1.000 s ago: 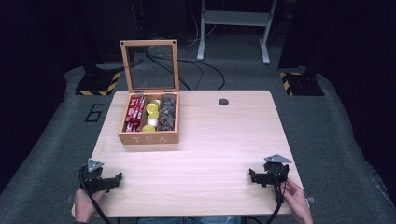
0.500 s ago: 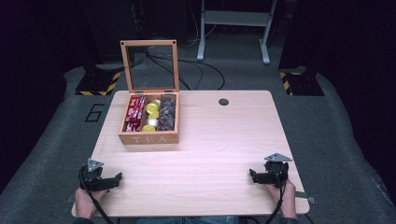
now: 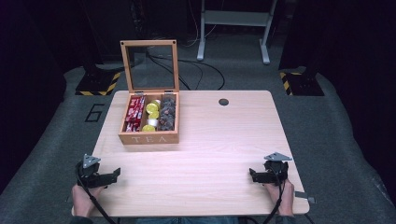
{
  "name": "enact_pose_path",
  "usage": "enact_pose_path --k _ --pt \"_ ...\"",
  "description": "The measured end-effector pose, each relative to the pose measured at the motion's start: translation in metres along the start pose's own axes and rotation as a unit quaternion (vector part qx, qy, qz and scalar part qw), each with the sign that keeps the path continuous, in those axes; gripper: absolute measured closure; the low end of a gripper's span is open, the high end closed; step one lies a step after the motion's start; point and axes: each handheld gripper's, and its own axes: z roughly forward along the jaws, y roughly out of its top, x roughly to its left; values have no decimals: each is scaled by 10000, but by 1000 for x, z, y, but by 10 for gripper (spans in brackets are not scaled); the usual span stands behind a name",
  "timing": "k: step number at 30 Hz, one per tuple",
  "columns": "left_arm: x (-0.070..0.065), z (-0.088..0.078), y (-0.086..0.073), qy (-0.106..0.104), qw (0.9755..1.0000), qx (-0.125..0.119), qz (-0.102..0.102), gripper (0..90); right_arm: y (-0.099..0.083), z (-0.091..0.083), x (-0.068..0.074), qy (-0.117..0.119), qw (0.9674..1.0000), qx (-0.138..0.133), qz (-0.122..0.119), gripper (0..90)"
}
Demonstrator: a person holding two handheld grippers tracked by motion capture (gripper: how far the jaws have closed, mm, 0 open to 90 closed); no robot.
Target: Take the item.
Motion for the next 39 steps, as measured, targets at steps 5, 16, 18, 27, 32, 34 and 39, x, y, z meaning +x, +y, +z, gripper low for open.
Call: enact_pose_path --k 5,16,18,27,32,34,39 --pt "-4 3 13 -70 9999 35 83 36 0 0 0 8 10000 -6 -5 0" --pt "-6 8 38 -239 9995 31 191 48 0 0 0 11 10000 -3 6 0" --pt "-8 8 46 -291 9993 19 240 48 0 0 0 21 10000 3 1 0" --pt "-11 8 74 -382 9986 -71 362 54 0 0 0 17 10000 0 3 1" --pt "-12 9 82 -446 9983 -113 361 55 0 0 0 17 10000 1 8 1" --pt "-13 9 85 -501 9980 -115 358 56 0 0 0 16 10000 -2 10 1" --pt "-14 12 97 -474 9978 -178 420 60 0 0 0 14 10000 -8 15 2"
